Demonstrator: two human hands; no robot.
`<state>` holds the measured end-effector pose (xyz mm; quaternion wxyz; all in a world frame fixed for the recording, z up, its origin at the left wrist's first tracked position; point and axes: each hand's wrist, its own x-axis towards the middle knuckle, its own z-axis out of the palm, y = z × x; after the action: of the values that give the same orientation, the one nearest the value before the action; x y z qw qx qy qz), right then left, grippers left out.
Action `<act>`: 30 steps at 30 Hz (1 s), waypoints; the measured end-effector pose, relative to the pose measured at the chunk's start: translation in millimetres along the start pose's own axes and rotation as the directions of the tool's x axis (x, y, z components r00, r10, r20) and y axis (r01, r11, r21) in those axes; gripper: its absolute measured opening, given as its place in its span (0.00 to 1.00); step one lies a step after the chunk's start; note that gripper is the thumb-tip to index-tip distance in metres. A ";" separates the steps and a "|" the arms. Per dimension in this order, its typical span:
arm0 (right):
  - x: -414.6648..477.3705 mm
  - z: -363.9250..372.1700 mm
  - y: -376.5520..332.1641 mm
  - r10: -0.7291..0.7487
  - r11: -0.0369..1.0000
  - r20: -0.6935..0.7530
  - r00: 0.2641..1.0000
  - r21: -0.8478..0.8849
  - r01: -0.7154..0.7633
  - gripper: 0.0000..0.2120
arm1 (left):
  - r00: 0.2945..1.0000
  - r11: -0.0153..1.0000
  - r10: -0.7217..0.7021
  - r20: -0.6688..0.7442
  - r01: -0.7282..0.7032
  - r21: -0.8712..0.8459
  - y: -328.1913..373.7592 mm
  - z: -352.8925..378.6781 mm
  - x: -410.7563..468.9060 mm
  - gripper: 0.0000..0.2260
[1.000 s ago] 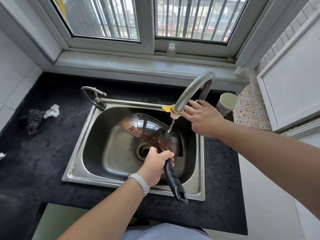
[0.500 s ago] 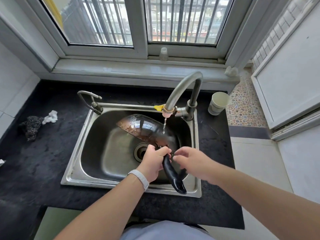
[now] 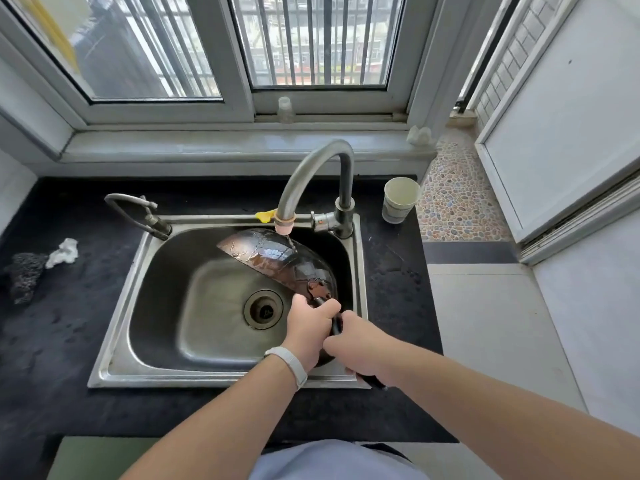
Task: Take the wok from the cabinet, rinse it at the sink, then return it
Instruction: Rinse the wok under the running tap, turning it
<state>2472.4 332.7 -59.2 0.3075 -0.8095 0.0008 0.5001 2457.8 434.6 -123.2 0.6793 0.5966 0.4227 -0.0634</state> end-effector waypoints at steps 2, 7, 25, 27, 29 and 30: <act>2.8 1.9 5.5 -0.034 0.997 -0.053 0.998 -0.065 0.030 0.12 | 1.000 1.000 -0.002 0.004 0.002 0.006 -0.9 5.0 -1.0 0.15; 9.4 -1.6 22.8 -0.084 0.991 -0.071 0.994 -0.109 0.076 0.06 | 1.000 1.000 0.017 -0.008 -0.017 -0.006 -7.6 13.3 -3.2 0.16; -14.3 8.9 33.9 -0.305 0.950 0.201 0.931 0.128 0.284 0.14 | 0.999 0.944 0.002 -0.048 -0.018 -0.328 -42.0 -33.9 -46.7 0.15; -20.7 14.3 31.1 -0.324 0.943 0.208 0.923 0.149 0.297 0.14 | 0.999 0.937 -0.018 -0.032 0.005 -0.350 -47.1 -42.3 -52.3 0.16; -25.8 20.7 30.2 -0.334 0.939 0.213 0.918 0.159 0.305 0.13 | 0.999 0.933 -0.032 -0.007 0.027 -0.358 -51.8 -49.2 -58.5 0.18; -27.9 24.6 30.0 -0.338 0.938 0.214 0.917 0.159 0.309 0.13 | 0.999 0.928 -0.041 0.005 0.040 -0.370 -53.0 -52.2 -61.6 0.19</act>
<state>2429.3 312.0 -59.1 0.4327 -0.7124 -0.1394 0.5347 2361.4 439.1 -119.7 0.7776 0.4490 0.4401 0.0042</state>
